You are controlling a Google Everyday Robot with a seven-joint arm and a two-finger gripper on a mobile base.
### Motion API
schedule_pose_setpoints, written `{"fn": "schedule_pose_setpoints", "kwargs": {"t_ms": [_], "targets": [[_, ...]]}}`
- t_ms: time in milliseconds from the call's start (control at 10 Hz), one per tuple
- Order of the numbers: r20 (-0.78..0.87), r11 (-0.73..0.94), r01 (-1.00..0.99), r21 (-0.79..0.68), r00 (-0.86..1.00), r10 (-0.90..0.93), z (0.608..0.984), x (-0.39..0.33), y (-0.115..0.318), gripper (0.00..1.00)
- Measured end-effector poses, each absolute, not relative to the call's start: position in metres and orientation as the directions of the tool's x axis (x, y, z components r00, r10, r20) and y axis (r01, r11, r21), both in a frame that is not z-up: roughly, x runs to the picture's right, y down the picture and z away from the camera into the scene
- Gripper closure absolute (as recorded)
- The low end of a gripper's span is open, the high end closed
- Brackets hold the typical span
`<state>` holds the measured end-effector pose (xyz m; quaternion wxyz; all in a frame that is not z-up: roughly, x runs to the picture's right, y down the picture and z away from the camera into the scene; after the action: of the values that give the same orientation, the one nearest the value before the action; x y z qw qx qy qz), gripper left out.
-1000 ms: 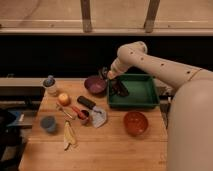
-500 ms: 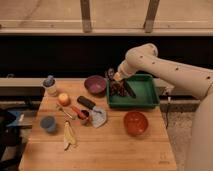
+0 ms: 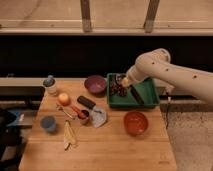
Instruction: Place brush in red bowl
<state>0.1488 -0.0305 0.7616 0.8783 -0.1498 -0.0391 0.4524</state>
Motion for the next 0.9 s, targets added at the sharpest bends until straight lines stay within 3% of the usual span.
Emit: {"fn": "schedule_pose_setpoints", "kwargs": {"t_ms": [900], "targets": [[-0.197,0.406,-0.874,-0.266,0.462,0.865,0.723,0.193,0.056,0.91]]}}
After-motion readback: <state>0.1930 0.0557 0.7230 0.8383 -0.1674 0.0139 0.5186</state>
